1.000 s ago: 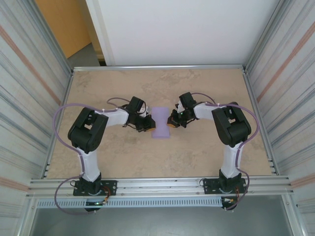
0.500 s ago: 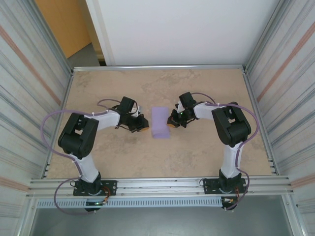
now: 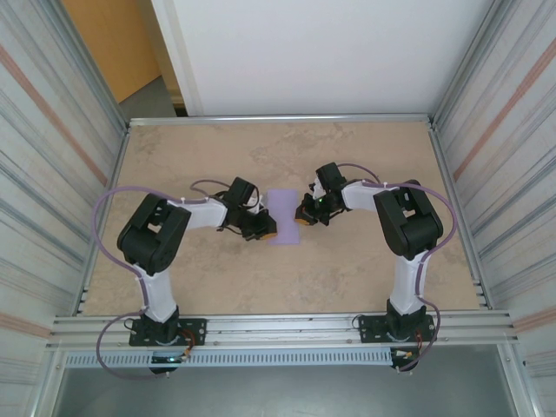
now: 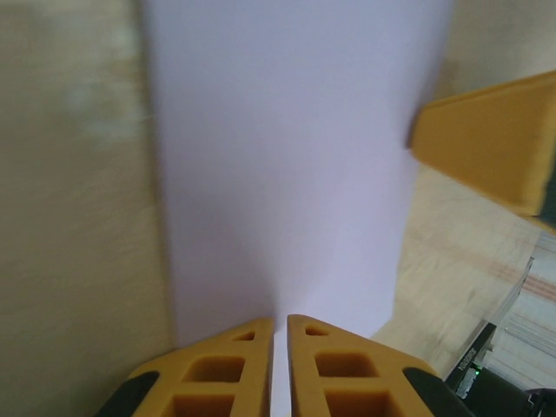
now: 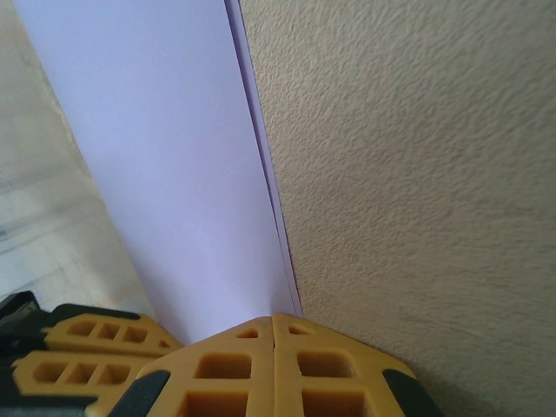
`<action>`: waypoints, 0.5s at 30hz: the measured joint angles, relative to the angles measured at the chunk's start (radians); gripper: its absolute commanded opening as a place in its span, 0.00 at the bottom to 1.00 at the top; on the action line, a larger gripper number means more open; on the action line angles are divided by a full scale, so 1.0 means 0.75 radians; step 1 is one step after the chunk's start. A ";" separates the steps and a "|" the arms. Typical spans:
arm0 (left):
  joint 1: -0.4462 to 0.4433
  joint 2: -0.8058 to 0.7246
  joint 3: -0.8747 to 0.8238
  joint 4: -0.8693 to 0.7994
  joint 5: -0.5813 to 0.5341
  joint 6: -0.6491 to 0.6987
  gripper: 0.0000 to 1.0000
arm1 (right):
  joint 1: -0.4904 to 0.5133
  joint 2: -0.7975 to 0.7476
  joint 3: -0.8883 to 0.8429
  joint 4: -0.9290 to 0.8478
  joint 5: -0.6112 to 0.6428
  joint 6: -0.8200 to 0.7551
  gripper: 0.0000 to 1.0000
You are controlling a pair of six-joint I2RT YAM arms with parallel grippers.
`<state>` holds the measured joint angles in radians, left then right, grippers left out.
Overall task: Fold a paper plane with a square sheet of paper (pick it up from the middle)
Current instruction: First fold the square sheet of paper in half at the center of the table.
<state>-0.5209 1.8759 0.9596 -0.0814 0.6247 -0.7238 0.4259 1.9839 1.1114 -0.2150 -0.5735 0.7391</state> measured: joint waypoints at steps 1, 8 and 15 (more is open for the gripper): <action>0.010 -0.001 -0.011 0.014 0.011 0.000 0.14 | 0.000 0.000 0.002 -0.001 0.000 0.000 0.03; 0.054 -0.061 -0.104 0.044 0.030 0.018 0.14 | 0.000 0.004 0.006 -0.010 -0.001 0.000 0.03; 0.105 -0.218 -0.173 -0.095 -0.032 0.021 0.14 | 0.000 0.006 0.015 -0.023 -0.001 -0.001 0.03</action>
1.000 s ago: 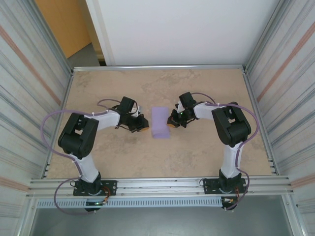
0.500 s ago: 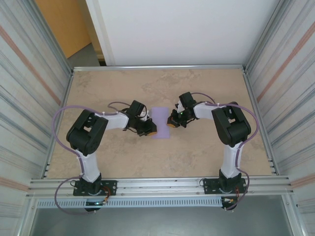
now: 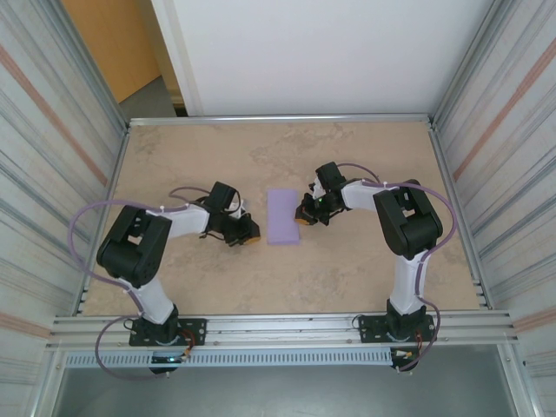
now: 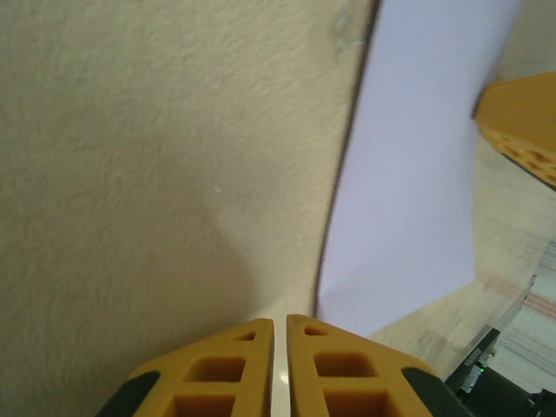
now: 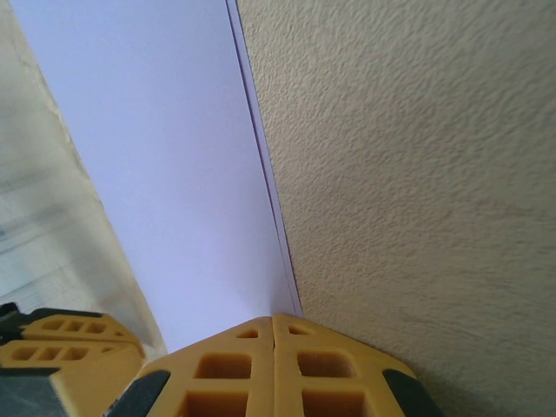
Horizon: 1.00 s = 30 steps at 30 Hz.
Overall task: Fold a paper plane with a square sheet of paper (pick it up from the middle)
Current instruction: First fold the square sheet of paper in half at the center of the table.
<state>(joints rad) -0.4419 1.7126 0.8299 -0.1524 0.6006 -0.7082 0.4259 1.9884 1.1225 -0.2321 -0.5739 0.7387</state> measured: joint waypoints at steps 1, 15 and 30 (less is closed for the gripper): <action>-0.008 -0.015 0.003 0.000 0.001 -0.005 0.14 | 0.000 0.000 0.002 -0.001 0.000 0.000 0.03; -0.177 0.167 0.205 -0.041 -0.024 -0.029 0.14 | 0.000 0.003 0.006 -0.007 0.000 0.000 0.03; -0.111 -0.030 0.072 -0.205 -0.108 0.007 0.18 | 0.012 0.002 0.046 -0.049 0.006 -0.064 0.07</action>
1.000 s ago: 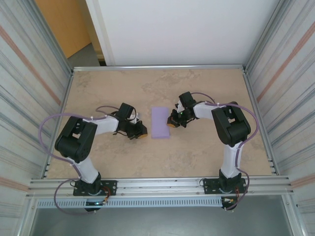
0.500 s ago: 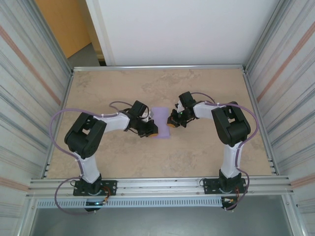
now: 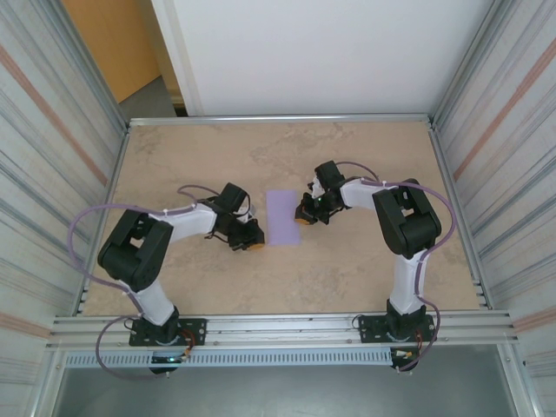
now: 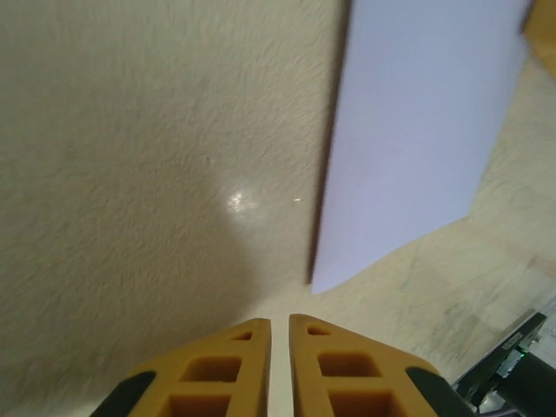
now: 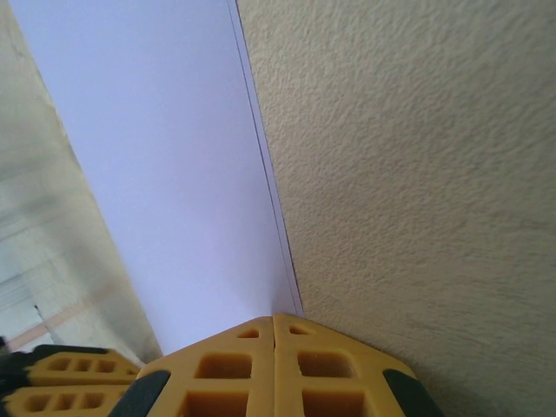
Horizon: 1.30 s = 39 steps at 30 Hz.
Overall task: Fold a paper plane with a square sheet of paper (pick it up from the middle)
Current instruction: First fold the square sheet of paper in half at the center of the table, then second fold the triangle at the center of the table.
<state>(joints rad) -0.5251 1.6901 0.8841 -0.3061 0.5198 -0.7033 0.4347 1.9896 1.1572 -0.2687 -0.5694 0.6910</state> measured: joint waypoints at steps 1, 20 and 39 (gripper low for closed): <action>0.003 -0.029 0.000 0.003 -0.008 -0.001 0.19 | 0.005 0.000 0.006 -0.005 0.003 -0.012 0.09; 0.003 0.155 0.226 0.220 -0.064 -0.048 0.23 | -0.065 -0.286 -0.222 0.011 0.121 -0.067 0.35; 0.044 0.295 0.285 0.195 -0.125 -0.062 0.22 | 0.042 -0.311 -0.310 0.081 0.052 -0.024 0.33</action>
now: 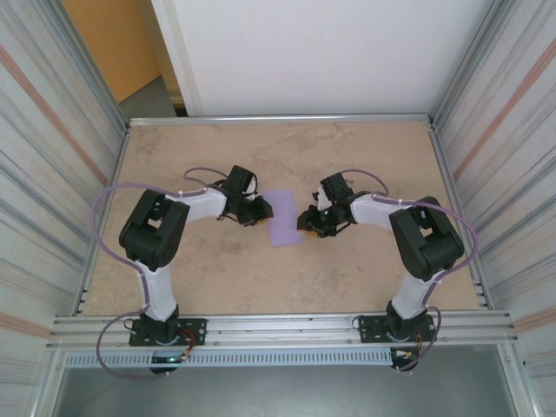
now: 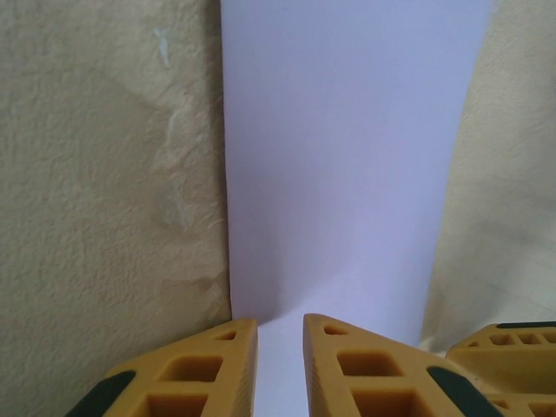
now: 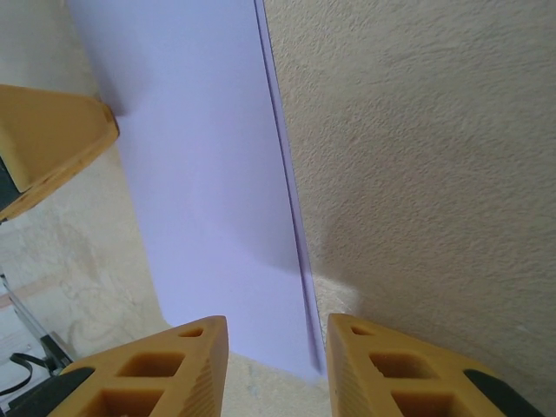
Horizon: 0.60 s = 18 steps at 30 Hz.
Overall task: Fold a paper plane with a square sheet of paper (pick it up from the middle)
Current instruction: Second fold the triangle at the center of the table.
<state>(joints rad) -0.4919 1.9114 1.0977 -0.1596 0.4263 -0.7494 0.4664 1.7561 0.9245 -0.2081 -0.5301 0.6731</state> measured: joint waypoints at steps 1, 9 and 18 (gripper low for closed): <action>0.000 0.000 0.001 -0.004 -0.003 -0.001 0.22 | 0.000 0.001 0.000 -0.001 -0.001 0.000 0.33; 0.000 0.011 0.030 -0.061 -0.026 -0.020 0.21 | 0.002 0.004 -0.001 -0.002 -0.003 0.000 0.30; 0.000 0.020 0.044 -0.082 -0.024 -0.026 0.21 | 0.041 0.004 -0.001 -0.031 -0.017 -0.004 0.30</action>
<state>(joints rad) -0.4919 1.9266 1.1305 -0.2211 0.4084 -0.7689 0.4973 1.7592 0.9241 -0.2314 -0.5426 0.6704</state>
